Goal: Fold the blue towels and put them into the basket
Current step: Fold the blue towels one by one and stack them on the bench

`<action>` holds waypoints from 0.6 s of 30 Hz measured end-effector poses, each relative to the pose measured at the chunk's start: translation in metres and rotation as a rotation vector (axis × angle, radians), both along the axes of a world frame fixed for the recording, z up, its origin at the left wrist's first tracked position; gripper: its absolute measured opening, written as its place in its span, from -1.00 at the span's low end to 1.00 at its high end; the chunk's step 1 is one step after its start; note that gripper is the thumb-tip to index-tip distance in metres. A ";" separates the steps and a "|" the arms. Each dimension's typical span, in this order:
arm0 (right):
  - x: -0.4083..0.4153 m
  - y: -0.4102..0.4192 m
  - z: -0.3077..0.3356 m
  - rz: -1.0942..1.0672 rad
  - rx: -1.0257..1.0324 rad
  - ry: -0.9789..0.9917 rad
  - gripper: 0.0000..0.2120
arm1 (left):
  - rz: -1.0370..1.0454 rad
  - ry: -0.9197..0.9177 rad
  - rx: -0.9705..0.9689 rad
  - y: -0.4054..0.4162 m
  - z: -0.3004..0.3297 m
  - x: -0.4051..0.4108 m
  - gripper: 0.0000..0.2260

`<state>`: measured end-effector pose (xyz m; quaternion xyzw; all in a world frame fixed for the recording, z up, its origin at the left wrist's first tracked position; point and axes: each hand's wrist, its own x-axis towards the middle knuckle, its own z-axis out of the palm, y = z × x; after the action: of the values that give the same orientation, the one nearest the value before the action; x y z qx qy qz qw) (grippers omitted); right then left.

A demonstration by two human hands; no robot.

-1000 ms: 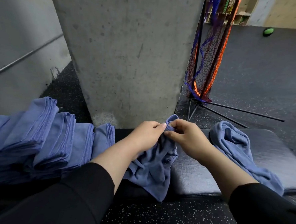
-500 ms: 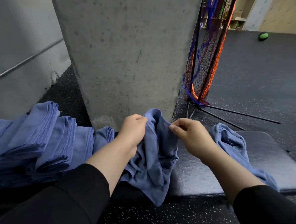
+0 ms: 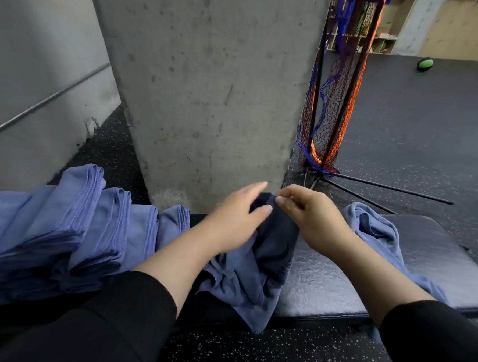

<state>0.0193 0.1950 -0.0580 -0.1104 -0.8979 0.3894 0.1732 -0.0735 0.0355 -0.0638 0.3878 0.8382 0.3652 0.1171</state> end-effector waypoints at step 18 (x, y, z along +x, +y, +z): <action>0.014 0.023 -0.002 -0.009 -0.204 -0.130 -0.96 | 0.294 -0.078 0.137 -0.013 0.002 -0.025 -0.89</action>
<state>0.0336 0.2177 -0.0597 -0.1567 -0.8623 0.4700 0.1043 -0.0989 0.0227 -0.0621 0.2536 0.8537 0.4496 0.0681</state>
